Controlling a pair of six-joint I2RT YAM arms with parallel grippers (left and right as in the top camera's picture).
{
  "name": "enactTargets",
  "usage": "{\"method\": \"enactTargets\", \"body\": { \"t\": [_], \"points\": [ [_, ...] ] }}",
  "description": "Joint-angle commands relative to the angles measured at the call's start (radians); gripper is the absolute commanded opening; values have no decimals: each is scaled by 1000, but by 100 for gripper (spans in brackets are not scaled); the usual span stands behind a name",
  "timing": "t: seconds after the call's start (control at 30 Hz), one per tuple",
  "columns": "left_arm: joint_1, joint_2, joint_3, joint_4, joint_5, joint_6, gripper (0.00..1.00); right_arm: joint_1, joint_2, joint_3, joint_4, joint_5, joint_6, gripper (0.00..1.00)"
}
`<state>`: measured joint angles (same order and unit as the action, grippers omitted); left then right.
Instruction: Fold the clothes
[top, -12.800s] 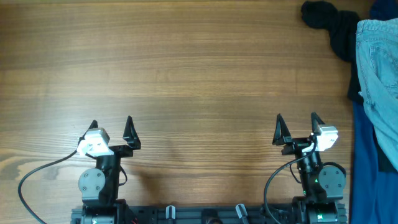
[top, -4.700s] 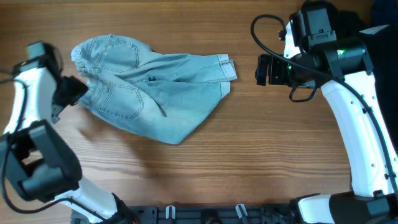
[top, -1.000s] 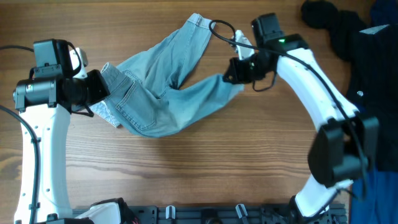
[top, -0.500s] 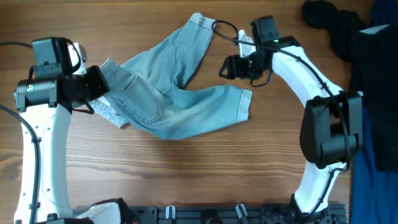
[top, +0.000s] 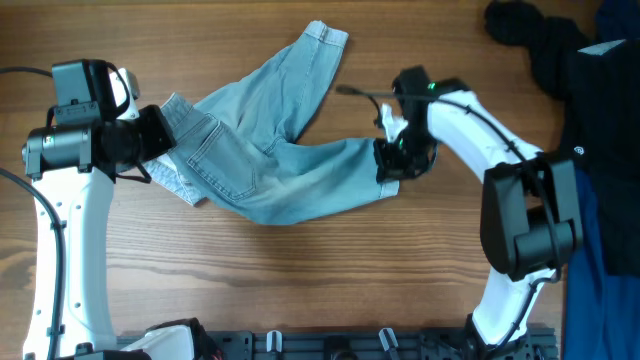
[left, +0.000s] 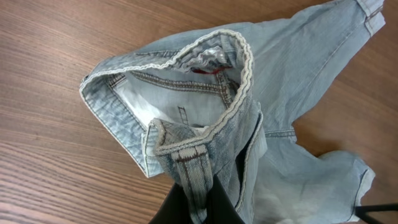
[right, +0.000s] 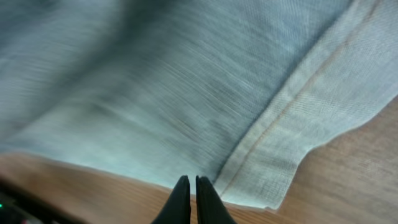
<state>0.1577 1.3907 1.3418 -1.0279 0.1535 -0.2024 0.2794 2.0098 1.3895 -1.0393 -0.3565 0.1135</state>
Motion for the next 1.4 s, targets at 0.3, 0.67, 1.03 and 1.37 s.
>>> {"method": "enactTargets", "body": {
  "t": [0.3,0.67,1.03,1.37],
  "points": [
    [-3,-3,3,0,-5,8,4,-33,-1,-46,538,-346,100,6],
    [-10,-103,5,200,153,-308,4,361,-314,-64,166,-99,-331,43],
    [-249,-282,23,438,-29,-391,4,569,-312,-70,374,19,-109,52],
    [-449,-344,233,385,-235,-382,4,597,-312,-70,553,325,190,60]
  ]
}}
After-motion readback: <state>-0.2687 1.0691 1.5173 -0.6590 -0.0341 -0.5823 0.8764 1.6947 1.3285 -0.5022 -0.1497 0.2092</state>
